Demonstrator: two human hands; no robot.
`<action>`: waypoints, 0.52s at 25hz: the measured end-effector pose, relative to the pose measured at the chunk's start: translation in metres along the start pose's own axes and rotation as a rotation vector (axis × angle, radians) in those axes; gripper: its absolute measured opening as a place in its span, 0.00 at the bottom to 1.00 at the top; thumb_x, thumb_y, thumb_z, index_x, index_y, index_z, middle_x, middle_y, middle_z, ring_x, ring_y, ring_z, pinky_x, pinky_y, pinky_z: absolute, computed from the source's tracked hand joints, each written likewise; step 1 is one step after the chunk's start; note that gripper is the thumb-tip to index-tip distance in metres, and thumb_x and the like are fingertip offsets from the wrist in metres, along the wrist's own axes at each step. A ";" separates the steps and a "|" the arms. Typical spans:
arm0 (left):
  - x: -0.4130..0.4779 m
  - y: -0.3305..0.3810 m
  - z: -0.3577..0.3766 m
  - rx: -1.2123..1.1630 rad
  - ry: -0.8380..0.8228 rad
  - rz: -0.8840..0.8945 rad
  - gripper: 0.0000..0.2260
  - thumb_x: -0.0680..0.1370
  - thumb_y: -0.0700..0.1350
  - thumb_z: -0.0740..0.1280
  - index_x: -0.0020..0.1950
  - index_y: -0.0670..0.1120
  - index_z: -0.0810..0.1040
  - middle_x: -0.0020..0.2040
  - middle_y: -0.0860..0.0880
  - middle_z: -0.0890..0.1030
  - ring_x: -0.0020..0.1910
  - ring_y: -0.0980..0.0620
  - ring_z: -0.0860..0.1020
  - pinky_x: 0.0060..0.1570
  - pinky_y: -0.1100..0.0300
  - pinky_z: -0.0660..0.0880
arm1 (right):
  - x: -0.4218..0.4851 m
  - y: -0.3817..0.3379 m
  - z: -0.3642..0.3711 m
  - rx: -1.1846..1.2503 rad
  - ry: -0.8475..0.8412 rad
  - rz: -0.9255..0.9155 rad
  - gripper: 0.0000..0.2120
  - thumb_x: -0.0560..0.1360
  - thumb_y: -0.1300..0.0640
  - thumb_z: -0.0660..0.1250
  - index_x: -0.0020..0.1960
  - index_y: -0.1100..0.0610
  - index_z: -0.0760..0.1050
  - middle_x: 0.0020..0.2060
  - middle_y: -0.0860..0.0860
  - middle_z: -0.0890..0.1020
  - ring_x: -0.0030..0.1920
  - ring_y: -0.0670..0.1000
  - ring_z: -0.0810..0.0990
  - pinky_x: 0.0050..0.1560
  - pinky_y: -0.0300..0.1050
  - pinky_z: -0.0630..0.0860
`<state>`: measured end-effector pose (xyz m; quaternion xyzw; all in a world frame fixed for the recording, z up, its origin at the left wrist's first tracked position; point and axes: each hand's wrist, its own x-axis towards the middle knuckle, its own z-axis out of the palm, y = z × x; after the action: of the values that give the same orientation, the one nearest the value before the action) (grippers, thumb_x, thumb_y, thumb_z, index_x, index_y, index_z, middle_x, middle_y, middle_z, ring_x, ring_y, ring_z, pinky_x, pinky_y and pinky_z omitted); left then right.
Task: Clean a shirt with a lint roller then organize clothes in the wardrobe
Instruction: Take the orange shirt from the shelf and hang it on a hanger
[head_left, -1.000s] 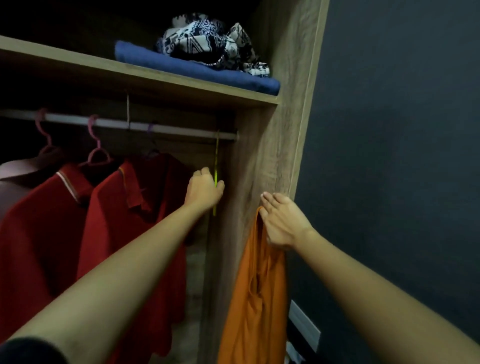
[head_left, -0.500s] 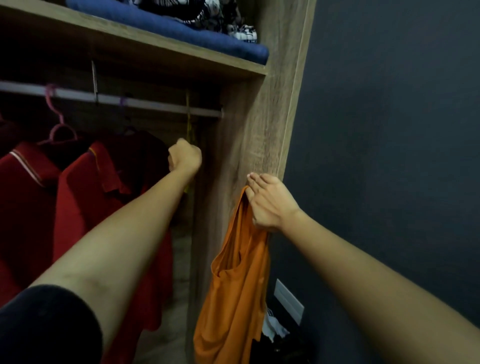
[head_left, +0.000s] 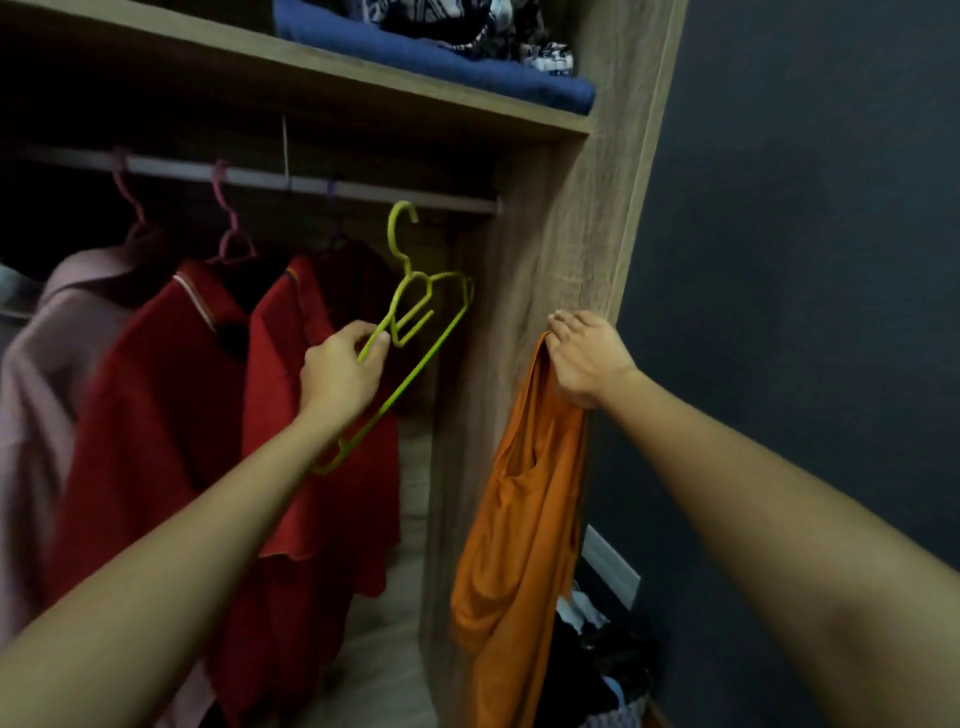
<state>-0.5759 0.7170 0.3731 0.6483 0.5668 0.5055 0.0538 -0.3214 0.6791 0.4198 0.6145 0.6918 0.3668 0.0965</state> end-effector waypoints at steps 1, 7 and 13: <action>-0.011 -0.011 -0.016 -0.001 -0.015 0.083 0.12 0.79 0.51 0.63 0.57 0.49 0.80 0.54 0.41 0.83 0.57 0.40 0.78 0.54 0.53 0.71 | 0.001 -0.003 -0.004 0.054 -0.015 0.028 0.24 0.78 0.57 0.49 0.72 0.64 0.57 0.74 0.60 0.59 0.75 0.55 0.56 0.73 0.49 0.52; -0.045 -0.084 -0.110 -0.181 -0.121 0.116 0.12 0.77 0.44 0.67 0.58 0.43 0.81 0.57 0.46 0.81 0.56 0.62 0.75 0.50 0.80 0.66 | 0.009 -0.007 -0.032 0.320 -0.067 0.140 0.27 0.76 0.59 0.55 0.72 0.66 0.55 0.74 0.61 0.58 0.75 0.57 0.56 0.73 0.50 0.53; -0.063 -0.102 -0.153 -0.342 -0.150 0.118 0.11 0.76 0.36 0.66 0.56 0.45 0.78 0.53 0.51 0.80 0.43 0.78 0.73 0.48 0.81 0.68 | 0.012 -0.018 -0.055 0.403 -0.129 0.135 0.30 0.74 0.57 0.60 0.72 0.66 0.55 0.73 0.63 0.58 0.75 0.57 0.54 0.74 0.49 0.52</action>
<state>-0.7453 0.6263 0.3444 0.6975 0.4282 0.5470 0.1757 -0.3704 0.6694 0.4510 0.6886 0.7006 0.1867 -0.0089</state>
